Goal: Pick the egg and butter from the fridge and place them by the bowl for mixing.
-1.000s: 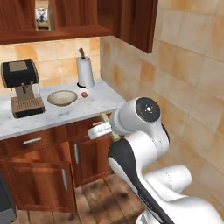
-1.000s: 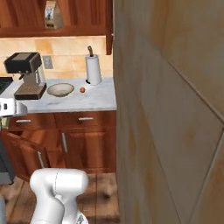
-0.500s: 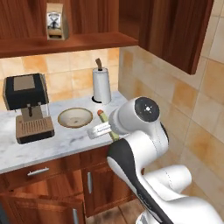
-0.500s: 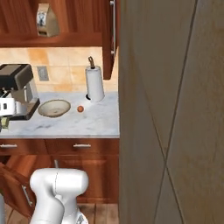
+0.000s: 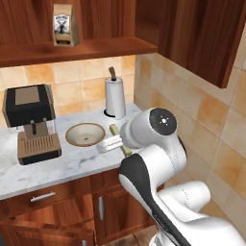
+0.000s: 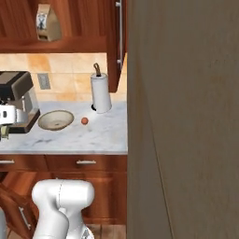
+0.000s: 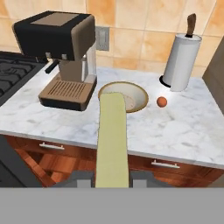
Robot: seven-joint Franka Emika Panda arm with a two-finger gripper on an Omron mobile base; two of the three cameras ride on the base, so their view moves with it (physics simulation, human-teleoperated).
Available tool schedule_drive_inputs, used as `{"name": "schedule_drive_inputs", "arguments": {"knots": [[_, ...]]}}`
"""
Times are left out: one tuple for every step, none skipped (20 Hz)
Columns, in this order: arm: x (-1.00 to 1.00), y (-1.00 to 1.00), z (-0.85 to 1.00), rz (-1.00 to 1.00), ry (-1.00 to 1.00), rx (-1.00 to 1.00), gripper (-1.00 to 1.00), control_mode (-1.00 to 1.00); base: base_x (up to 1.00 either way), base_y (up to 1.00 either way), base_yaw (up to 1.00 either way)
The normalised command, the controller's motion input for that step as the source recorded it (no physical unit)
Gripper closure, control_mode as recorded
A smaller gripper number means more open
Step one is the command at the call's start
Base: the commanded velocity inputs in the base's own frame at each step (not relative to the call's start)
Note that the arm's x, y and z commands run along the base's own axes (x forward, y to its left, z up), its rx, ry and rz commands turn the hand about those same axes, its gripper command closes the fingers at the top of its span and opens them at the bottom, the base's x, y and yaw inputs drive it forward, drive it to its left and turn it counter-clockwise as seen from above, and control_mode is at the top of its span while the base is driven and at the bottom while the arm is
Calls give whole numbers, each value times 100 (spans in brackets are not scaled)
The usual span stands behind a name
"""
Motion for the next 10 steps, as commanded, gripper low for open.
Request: {"name": "schedule_drive_inputs", "arguments": {"knots": [[0,0,0,0,0,0,100,100,100,-41,0],[0,0,0,0,0,0,100,100,100,-49,-8],[0,0,0,0,0,0,100,100,100,-50,-17],[0,0,0,0,0,0,100,100,100,-39,-18],[0,0,0,0,0,0,100,100,100,-31,-15],[0,0,0,0,0,0,100,100,100,-27,-12],[0,0,0,0,0,0,100,100,100,-21,-11],[0,0,0,0,0,0,100,100,100,-21,-10],[0,0,0,0,0,0,100,100,100,-26,-11],[0,0,0,0,0,0,100,100,100,-28,-10]]}}
